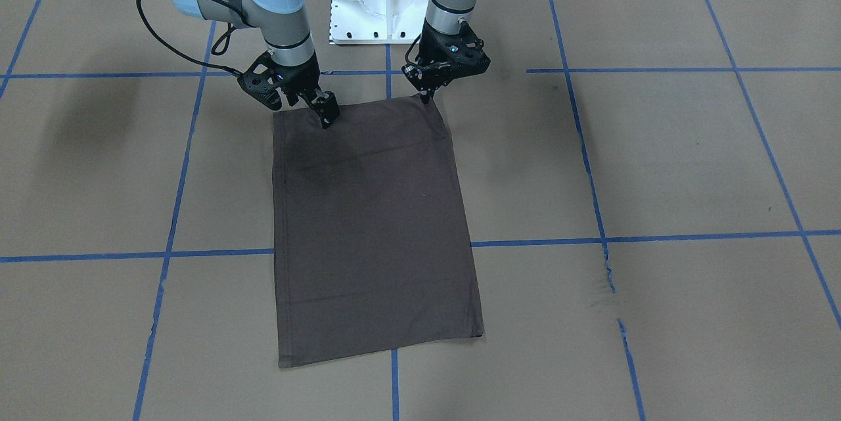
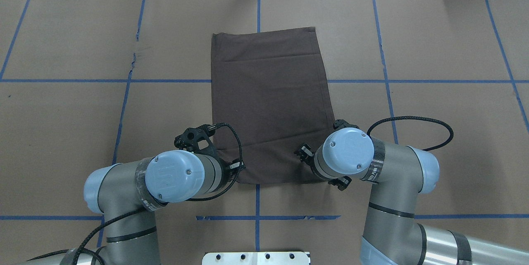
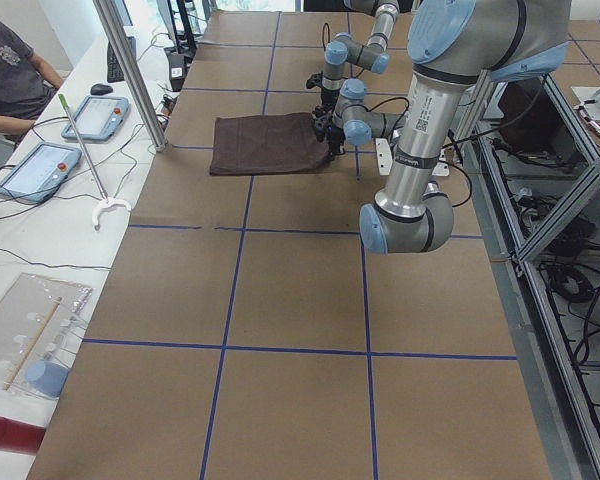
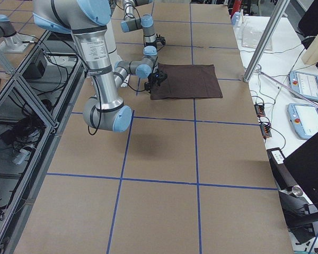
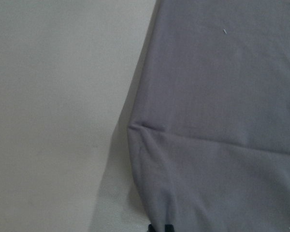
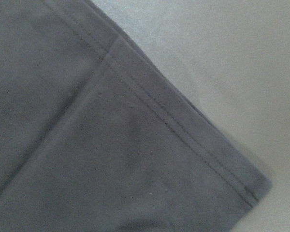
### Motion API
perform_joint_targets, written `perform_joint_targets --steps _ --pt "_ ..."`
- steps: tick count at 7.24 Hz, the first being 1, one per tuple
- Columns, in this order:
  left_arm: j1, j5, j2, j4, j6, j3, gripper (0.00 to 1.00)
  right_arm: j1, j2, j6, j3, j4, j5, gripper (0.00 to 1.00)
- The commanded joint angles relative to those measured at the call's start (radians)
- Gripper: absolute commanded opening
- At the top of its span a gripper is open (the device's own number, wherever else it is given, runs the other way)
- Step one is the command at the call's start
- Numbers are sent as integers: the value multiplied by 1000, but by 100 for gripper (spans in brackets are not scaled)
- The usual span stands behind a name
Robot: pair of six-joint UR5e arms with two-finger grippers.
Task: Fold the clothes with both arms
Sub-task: 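Grasp both near corners of the shirt with the left and right grippers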
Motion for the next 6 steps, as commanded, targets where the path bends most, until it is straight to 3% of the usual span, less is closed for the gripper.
perform_joint_targets --steps 1,5,6 --pt "0 0 -2 0 0 -2 0 0 1 -3 -10 0 -2 100" --pt "0 -2 -2 0 0 -2 0 0 1 -5 -18 0 -3 100" --pt "0 -2 -2 0 0 -2 0 1 1 -2 -16 2 -3 96"
